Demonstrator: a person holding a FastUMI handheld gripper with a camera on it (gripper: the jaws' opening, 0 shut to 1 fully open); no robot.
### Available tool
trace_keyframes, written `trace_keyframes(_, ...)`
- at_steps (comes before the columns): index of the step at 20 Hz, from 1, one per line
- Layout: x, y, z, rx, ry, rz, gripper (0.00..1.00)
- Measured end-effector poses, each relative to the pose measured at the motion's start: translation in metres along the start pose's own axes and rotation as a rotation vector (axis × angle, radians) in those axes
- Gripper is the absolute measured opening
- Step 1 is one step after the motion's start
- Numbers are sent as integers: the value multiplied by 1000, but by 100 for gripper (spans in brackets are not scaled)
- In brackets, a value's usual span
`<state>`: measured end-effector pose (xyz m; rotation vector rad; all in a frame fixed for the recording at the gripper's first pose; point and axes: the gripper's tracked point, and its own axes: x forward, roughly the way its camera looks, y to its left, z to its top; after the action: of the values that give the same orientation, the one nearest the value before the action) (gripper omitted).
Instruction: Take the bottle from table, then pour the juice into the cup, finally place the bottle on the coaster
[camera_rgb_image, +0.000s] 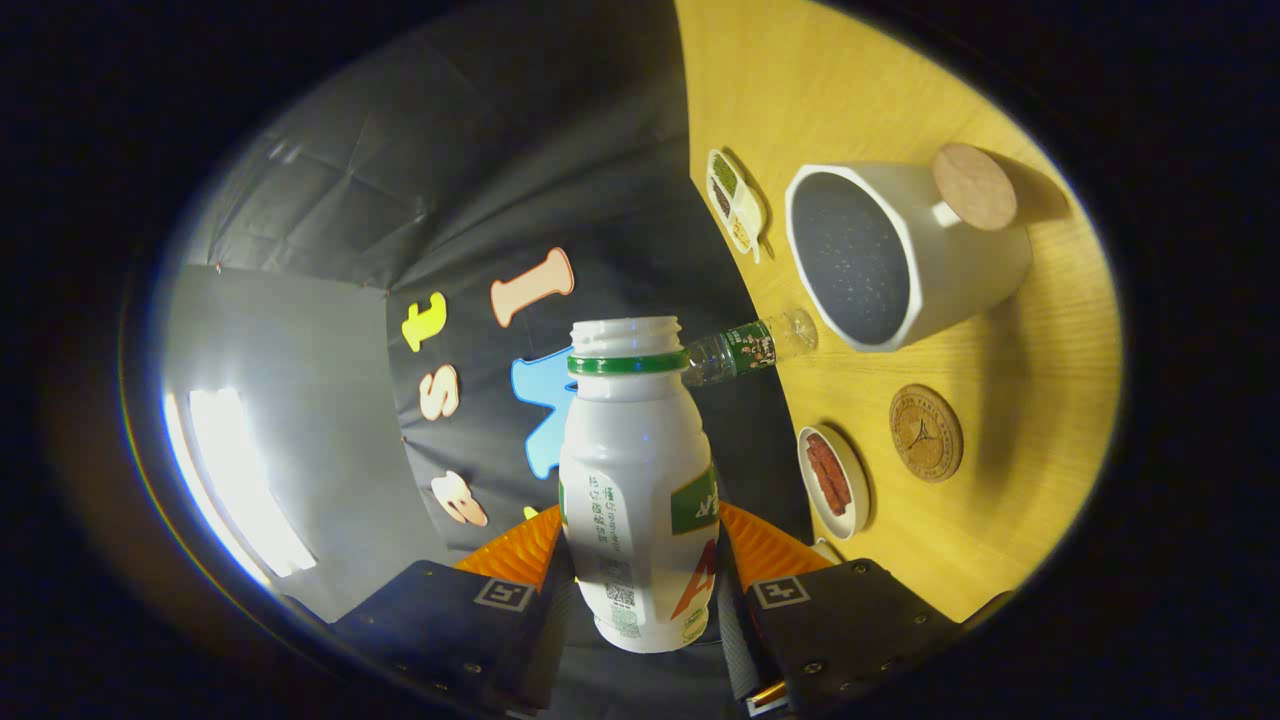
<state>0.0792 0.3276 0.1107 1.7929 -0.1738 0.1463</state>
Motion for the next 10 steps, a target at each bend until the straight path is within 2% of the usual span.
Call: trace_keyframes(10,13,-13,-5,-539,19,-53,64)
